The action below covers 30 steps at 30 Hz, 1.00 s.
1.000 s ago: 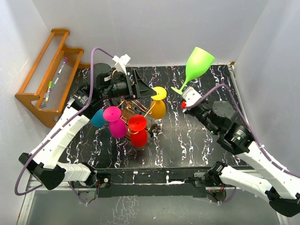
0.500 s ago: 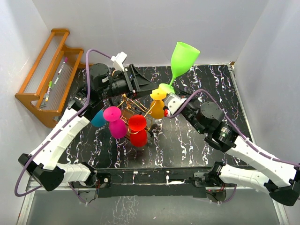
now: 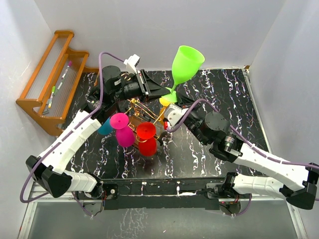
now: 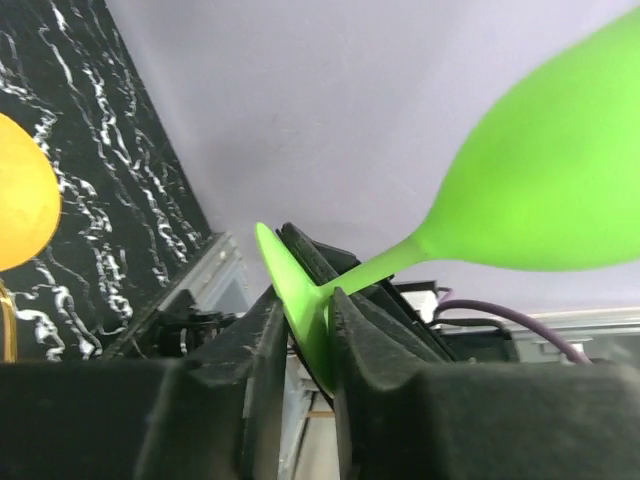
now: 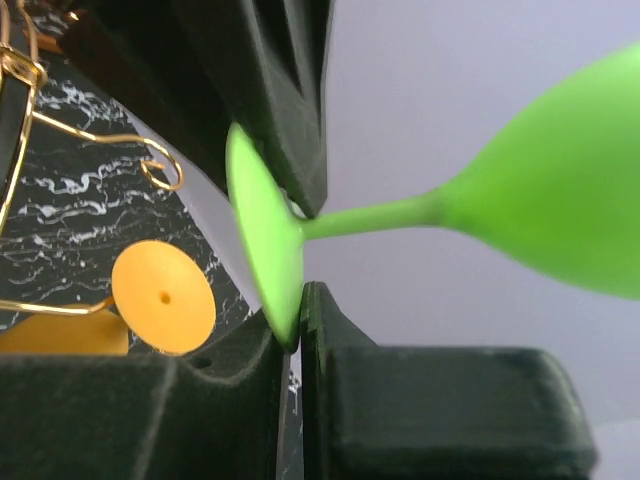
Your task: Take the wine glass off the wine glass rack
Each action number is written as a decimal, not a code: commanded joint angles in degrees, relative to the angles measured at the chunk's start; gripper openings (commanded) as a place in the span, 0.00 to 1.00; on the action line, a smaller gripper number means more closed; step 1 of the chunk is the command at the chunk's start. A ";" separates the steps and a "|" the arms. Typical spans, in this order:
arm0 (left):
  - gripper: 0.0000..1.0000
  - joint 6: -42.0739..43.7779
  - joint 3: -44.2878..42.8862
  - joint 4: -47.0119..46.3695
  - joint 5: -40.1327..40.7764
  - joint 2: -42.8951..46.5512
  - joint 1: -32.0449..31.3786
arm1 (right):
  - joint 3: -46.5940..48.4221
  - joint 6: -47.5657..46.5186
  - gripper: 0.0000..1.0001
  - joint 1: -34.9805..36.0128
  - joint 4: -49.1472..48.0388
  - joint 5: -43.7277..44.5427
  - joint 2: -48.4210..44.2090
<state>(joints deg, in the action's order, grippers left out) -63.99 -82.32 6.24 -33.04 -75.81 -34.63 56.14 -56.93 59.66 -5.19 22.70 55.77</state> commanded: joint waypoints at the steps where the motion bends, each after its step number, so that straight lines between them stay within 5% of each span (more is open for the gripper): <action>1: 0.03 -0.55 0.99 -3.88 -2.96 1.18 -0.08 | 1.27 -1.65 0.08 0.72 -8.16 2.93 0.17; 6: 0.00 3.69 1.00 1.24 3.85 4.82 -0.09 | 0.18 1.04 0.22 0.80 -8.45 6.43 -0.68; 10: 0.00 9.82 -1.76 9.15 17.10 9.56 -0.10 | -0.79 7.92 0.44 0.81 -3.77 8.43 -4.06; 14: 0.00 16.22 -6.11 15.60 31.54 14.28 -0.09 | -1.76 18.20 0.50 0.81 3.70 9.57 -9.69; 20: 0.00 25.24 -8.06 20.33 46.57 19.36 -0.08 | 1.08 35.45 0.51 0.81 13.04 19.44 -11.42; 24: 0.00 29.92 -6.21 21.85 51.94 21.79 -0.08 | 11.87 44.09 0.40 0.59 24.05 23.12 -3.85; 30: 0.00 33.88 -3.43 23.68 54.30 23.89 -0.12 | 37.59 57.05 0.24 -7.72 40.77 5.22 10.01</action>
<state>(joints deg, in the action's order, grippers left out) -34.61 -87.85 27.86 17.30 -52.07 -34.87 80.25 -11.88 57.56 24.18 39.09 61.30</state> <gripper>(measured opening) 0.038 0.265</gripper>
